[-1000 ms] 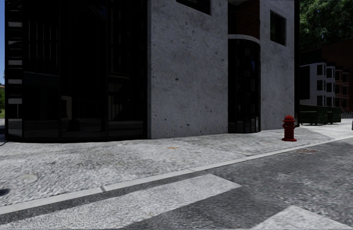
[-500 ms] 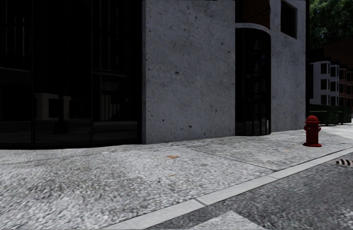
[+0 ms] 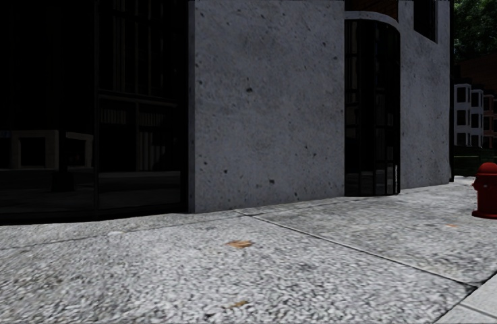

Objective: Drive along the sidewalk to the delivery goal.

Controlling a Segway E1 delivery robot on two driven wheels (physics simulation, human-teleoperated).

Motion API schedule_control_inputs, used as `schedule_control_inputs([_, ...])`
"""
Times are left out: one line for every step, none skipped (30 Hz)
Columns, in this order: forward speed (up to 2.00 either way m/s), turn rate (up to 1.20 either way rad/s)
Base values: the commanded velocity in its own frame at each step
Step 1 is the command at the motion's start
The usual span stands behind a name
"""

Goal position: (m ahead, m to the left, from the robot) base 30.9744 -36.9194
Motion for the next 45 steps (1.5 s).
schedule_control_inputs([1.91, 0.0])
schedule_control_inputs([1.91, 0.0])
schedule_control_inputs([1.91, 0.0])
schedule_control_inputs([1.91, 0.0])
schedule_control_inputs([1.91, 0.0])
schedule_control_inputs([1.91, -0.17])
schedule_control_inputs([1.91, -0.27])
schedule_control_inputs([1.91, -0.3])
schedule_control_inputs([1.91, -0.31])
schedule_control_inputs([1.91, -0.32])
schedule_control_inputs([1.91, -0.32])
schedule_control_inputs([1.91, -0.32])
schedule_control_inputs([1.91, -0.33])
schedule_control_inputs([1.91, -0.33])
schedule_control_inputs([1.91, -0.33])
schedule_control_inputs([1.91, -0.33])
schedule_control_inputs([1.91, -0.33])
schedule_control_inputs([1.91, -0.33])
schedule_control_inputs([1.91, -0.33])
schedule_control_inputs([1.91, -0.33])
schedule_control_inputs([1.91, -0.33])
schedule_control_inputs([1.91, -0.33])
schedule_control_inputs([1.91, -0.33])
schedule_control_inputs([1.91, -0.33])
schedule_control_inputs([1.91, -0.33])
schedule_control_inputs([1.91, -0.33])
schedule_control_inputs([1.91, -0.33])
schedule_control_inputs([1.91, -0.33])
schedule_control_inputs([1.91, -0.33])
schedule_control_inputs([1.91, -0.33])
schedule_control_inputs([1.91, -0.33])
schedule_control_inputs([1.91, -0.33])
schedule_control_inputs([1.91, -0.33])
schedule_control_inputs([1.91, -0.34])
schedule_control_inputs([1.91, -0.34])
schedule_control_inputs([1.91, -0.34])
schedule_control_inputs([1.91, -0.48])
schedule_control_inputs([1.91, -0.62])
schedule_control_inputs([1.91, -0.7])
schedule_control_inputs([1.91, -0.72])
schedule_control_inputs([1.91, -0.73])
schedule_control_inputs([1.91, -0.73])
schedule_control_inputs([1.91, -0.76])
schedule_control_inputs([1.91, -0.87])
schedule_control_inputs([1.91, -1.0])
